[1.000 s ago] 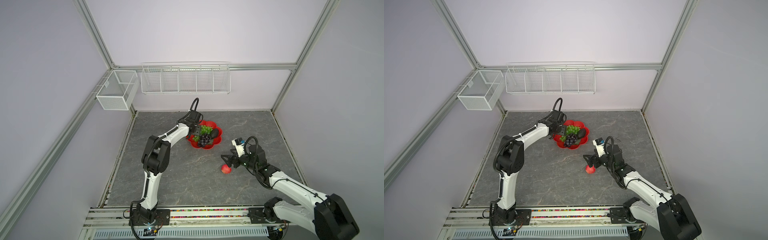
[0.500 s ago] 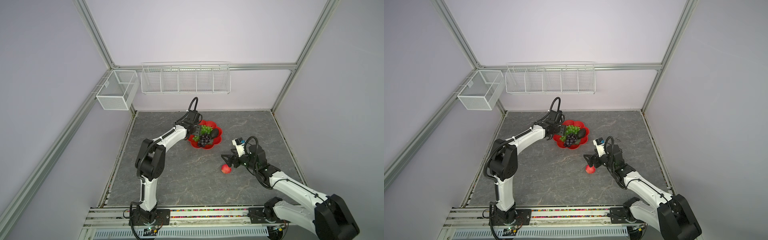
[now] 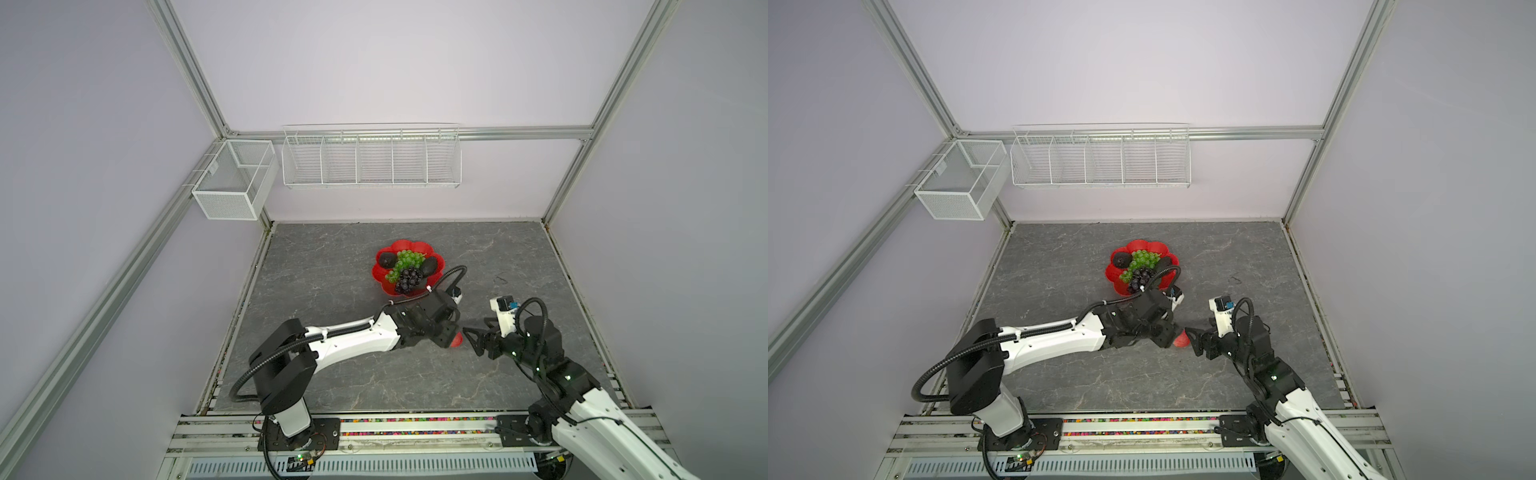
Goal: Place and organize the fake fruits in the fruit bowl
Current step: 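Move the left gripper to the red apple and grasp it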
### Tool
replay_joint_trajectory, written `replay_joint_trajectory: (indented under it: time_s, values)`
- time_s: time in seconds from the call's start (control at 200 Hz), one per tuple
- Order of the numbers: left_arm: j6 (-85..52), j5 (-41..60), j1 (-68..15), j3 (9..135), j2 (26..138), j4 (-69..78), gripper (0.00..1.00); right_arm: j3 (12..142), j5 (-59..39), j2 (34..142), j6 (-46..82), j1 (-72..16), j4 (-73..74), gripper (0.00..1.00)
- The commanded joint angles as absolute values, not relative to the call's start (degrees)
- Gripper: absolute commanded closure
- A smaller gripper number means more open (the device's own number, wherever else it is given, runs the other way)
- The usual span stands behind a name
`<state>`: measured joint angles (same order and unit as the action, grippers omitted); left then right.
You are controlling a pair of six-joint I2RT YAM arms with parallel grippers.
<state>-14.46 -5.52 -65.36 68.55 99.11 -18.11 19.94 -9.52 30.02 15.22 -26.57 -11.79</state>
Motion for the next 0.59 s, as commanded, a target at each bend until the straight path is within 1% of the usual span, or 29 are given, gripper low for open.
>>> replay_joint_trajectory:
  time_s: [0.0, 0.12, 0.26, 0.59]
  values:
    - [-16.33, -6.92, -66.37, 72.15, 104.06, -17.54, 0.33, 18.31, -7.59, 26.97, 15.78, -26.5, -17.4, 0.12]
    - [-17.09, -7.21, -66.57, 72.65, 106.83, -17.27, 0.33, 17.71, -7.82, 24.36, 15.72, -26.58, -17.94, 0.12]
    - [-16.73, -5.05, -66.64, 73.64, 109.29, -16.74, 0.33, 17.06, -7.46, 21.86, 15.8, -26.48, -18.09, 0.12]
    - [-17.95, -2.73, -66.62, 74.08, 112.76, -14.76, 0.35, 17.05, -7.21, 22.68, 15.64, -26.54, -17.62, 0.12]
